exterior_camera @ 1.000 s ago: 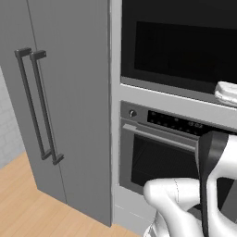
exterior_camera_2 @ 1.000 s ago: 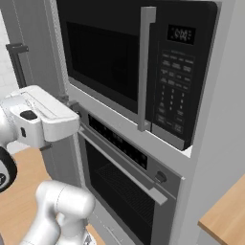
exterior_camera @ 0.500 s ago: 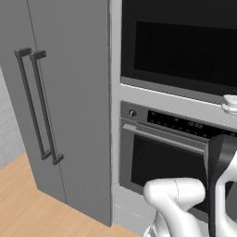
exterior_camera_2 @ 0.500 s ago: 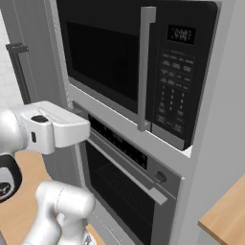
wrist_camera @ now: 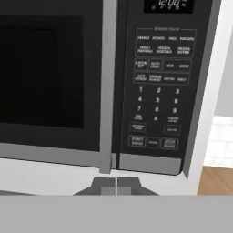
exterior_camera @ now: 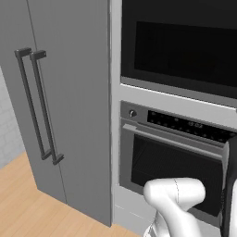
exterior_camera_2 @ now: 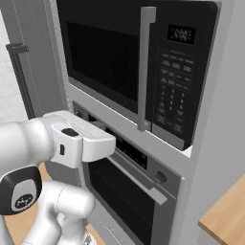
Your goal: Pick the potato from the sink and place it in the bowl. Then pick the bowl and place it in the microwave. Then close the microwave door and press the start button.
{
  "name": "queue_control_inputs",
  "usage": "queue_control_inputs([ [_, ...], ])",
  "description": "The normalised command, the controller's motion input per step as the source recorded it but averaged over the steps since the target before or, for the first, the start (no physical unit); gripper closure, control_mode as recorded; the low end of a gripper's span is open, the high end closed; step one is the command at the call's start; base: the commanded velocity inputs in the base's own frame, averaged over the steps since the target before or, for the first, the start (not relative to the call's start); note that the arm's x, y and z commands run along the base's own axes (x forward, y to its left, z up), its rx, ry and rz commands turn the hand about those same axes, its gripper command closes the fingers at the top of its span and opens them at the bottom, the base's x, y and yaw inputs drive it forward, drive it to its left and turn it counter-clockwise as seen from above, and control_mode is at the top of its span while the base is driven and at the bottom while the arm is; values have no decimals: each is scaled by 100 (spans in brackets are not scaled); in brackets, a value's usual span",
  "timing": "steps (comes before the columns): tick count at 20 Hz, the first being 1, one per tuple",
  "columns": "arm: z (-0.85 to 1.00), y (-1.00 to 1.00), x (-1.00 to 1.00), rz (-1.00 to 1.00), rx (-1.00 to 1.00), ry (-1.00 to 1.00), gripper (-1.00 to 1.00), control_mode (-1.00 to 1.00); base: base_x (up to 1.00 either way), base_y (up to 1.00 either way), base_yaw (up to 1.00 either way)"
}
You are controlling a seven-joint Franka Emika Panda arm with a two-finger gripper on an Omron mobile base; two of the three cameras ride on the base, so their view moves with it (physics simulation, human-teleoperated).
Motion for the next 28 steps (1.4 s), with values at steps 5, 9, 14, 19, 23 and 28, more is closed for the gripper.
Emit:
queue_control_inputs([
  [5,-46,-1,10,-1,-1,0,100,-100,0,0,0],
  [9,-19,0,24,0,0,0,100,-100,0,0,0],
  [14,5,-21,16,0,6,-15,100,-100,0,0,0],
  [19,3,-31,11,0,7,-13,100,-100,0,0,0],
  [23,0,-21,11,0,1,-6,100,-100,0,0,0],
  [28,-1,-17,11,0,0,-1,100,-100,0,0,0],
])
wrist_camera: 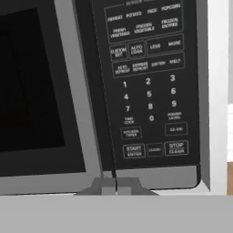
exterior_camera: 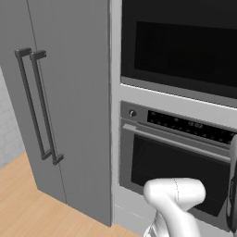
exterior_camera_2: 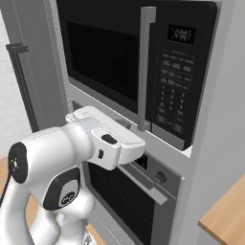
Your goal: Pick the potato from the sink and place it in the bowl. Then pick the bowl and place it in the microwave. Then close the microwave door and press the start button.
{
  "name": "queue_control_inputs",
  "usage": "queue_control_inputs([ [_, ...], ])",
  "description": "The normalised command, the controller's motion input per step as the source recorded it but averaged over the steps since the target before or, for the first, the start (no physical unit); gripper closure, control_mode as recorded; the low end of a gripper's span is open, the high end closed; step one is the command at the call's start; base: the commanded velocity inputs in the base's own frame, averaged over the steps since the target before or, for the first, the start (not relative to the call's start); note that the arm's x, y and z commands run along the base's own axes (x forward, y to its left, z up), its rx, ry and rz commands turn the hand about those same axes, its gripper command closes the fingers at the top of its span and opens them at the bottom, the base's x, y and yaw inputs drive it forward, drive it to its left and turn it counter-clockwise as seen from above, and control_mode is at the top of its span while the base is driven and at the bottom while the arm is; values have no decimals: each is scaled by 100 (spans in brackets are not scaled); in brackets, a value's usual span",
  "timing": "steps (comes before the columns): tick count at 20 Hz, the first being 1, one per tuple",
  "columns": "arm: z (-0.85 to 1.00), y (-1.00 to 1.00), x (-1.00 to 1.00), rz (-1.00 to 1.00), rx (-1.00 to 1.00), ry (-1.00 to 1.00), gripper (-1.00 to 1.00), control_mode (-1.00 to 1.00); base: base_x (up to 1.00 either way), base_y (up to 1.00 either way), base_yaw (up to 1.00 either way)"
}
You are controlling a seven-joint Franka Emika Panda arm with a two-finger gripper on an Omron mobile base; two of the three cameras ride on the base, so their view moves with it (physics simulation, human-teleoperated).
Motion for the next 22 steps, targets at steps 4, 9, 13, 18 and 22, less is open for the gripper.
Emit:
queue_control_inputs([
  [4,-8,-14,11,0,0,0,100,-100,0,0,0],
  [9,-5,-16,10,0,0,-1,100,-100,0,0,0],
  [13,-6,-22,10,0,0,-1,100,-100,0,0,0],
  [18,-6,-12,15,0,0,0,100,-100,0,0,0],
  [22,-12,-6,15,0,0,0,100,-100,0,0,0],
])
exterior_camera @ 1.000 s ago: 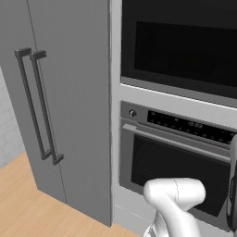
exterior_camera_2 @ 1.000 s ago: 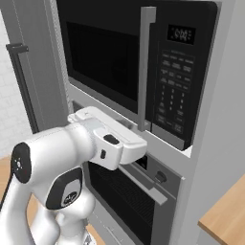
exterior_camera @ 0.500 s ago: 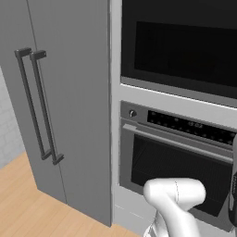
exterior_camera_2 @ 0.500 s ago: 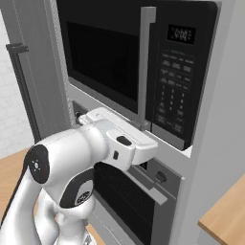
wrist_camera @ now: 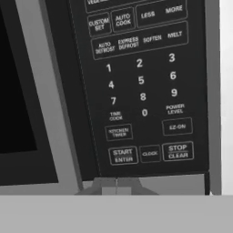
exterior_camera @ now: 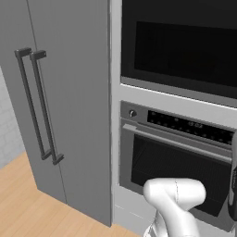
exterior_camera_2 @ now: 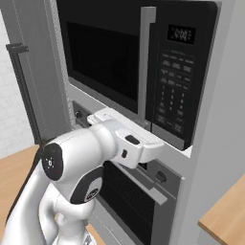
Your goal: Pick the potato from the sink and place it in the bowl. Then pick the bowl and place it in the microwave. Then close the microwave door and press the start button.
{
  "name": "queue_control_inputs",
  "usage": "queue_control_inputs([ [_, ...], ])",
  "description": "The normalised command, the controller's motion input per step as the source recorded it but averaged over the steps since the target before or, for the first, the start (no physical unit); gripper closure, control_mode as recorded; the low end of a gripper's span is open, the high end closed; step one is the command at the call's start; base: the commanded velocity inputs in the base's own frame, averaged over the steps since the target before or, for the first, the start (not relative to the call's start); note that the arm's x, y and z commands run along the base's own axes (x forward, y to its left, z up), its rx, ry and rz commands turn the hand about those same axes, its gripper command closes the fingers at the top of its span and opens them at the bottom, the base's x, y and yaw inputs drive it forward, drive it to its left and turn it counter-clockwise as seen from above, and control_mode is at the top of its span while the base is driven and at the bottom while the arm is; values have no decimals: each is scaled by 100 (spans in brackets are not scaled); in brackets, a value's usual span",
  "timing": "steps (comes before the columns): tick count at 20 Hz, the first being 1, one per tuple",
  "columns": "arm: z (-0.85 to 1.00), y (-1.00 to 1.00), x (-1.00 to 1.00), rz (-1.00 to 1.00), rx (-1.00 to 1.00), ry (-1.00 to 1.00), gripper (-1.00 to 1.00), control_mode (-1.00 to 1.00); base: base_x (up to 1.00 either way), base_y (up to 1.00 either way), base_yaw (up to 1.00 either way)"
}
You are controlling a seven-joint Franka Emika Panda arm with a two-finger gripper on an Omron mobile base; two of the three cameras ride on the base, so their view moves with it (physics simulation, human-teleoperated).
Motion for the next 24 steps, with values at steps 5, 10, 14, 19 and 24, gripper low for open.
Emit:
queue_control_inputs([
  [5,-5,-13,14,0,0,0,100,-100,0,0,0],
  [10,0,-8,18,0,0,0,100,-100,0,0,0],
  [14,0,-2,26,0,0,0,100,-100,0,0,0],
  [19,0,-15,17,0,1,0,100,-100,0,0,0],
  [24,-7,-11,8,0,0,0,100,-100,0,0,0],
])
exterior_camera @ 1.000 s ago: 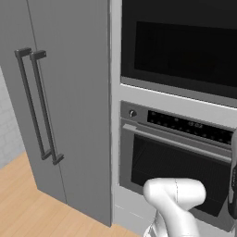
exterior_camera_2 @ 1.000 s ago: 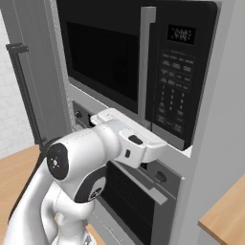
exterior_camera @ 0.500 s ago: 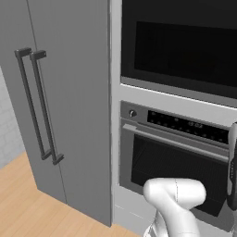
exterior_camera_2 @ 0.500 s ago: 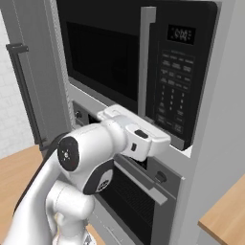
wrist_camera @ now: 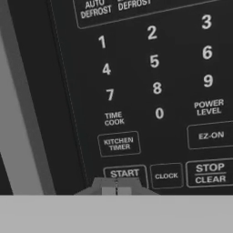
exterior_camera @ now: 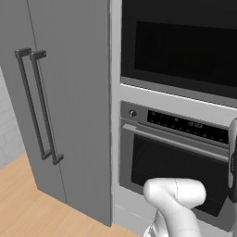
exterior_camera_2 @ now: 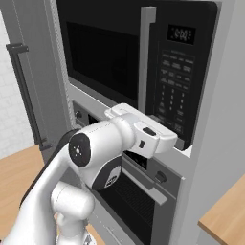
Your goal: Pick the potato from the sink and place it in the bowl. Then pick the bowl and place it in the microwave. Then close the microwave door and press the start button.
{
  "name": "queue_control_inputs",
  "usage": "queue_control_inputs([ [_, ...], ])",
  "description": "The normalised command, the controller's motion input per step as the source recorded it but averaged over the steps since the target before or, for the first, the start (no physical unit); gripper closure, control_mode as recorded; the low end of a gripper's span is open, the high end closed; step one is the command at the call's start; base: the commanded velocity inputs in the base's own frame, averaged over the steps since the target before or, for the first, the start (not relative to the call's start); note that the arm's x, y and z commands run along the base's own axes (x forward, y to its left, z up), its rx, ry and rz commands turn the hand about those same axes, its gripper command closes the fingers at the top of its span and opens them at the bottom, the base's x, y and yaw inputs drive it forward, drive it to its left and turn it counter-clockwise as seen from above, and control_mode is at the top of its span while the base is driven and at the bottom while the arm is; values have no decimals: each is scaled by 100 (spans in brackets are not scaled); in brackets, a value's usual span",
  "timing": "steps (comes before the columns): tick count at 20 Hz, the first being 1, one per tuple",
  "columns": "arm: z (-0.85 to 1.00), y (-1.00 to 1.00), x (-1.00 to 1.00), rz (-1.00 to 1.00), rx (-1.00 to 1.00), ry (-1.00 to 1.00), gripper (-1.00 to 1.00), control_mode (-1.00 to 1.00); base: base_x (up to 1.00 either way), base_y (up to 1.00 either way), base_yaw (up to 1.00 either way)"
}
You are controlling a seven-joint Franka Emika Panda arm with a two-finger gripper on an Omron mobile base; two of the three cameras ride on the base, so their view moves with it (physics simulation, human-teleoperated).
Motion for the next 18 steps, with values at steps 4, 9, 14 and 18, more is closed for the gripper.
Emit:
queue_control_inputs([
  [4,-12,0,19,0,0,0,100,-100,0,0,0],
  [9,-3,-16,25,0,0,0,100,-100,0,0,0],
  [14,-11,-31,16,0,2,0,100,-100,0,0,0],
  [18,-6,-35,31,3,4,0,100,-100,0,0,0],
])
